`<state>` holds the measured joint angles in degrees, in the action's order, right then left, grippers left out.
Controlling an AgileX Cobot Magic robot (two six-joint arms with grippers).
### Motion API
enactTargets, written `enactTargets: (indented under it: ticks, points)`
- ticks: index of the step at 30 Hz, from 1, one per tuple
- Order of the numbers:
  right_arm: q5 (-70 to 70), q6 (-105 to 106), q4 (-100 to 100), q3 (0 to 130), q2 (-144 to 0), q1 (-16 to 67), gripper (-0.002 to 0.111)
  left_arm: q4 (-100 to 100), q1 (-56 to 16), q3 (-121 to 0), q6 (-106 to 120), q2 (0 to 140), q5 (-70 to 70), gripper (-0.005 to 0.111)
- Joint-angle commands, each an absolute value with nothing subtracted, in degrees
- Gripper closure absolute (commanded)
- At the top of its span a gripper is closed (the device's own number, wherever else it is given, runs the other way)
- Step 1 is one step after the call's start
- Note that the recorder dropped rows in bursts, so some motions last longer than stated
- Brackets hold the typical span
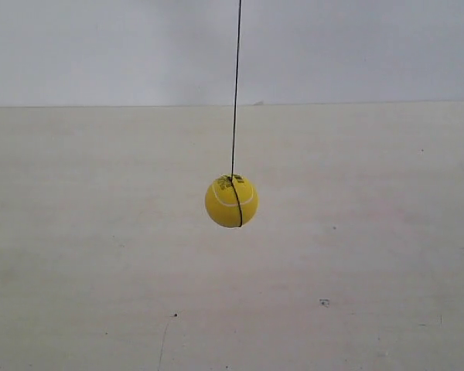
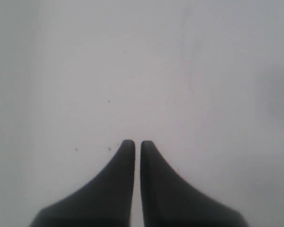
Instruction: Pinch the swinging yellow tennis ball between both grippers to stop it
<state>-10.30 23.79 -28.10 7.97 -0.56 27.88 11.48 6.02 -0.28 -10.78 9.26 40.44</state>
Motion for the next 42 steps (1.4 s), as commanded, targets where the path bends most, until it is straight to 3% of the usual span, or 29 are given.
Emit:
enactTargets:
  ticks: [1, 20, 32, 42]
  points:
    - [-10.46, 24.06, -28.12, 7.96, -0.10, 27.93, 0.108, 11.43, 6.28, 0.00, -10.84, 3.32, 40.38, 0.102]
    - [-10.46, 24.06, -28.12, 7.96, -0.10, 27.93, 0.108, 11.43, 6.28, 0.00, -10.84, 0.00, 40.20, 0.102]
    - [-10.46, 24.06, -28.12, 7.96, -0.10, 27.93, 0.108, 14.41, 6.28, 0.00, -10.84, 0.00, 7.74, 0.102]
    - [-10.46, 24.06, -28.12, 7.96, -0.10, 27.93, 0.108, 14.41, 6.28, 0.00, -10.84, 0.00, 2.94, 0.102]
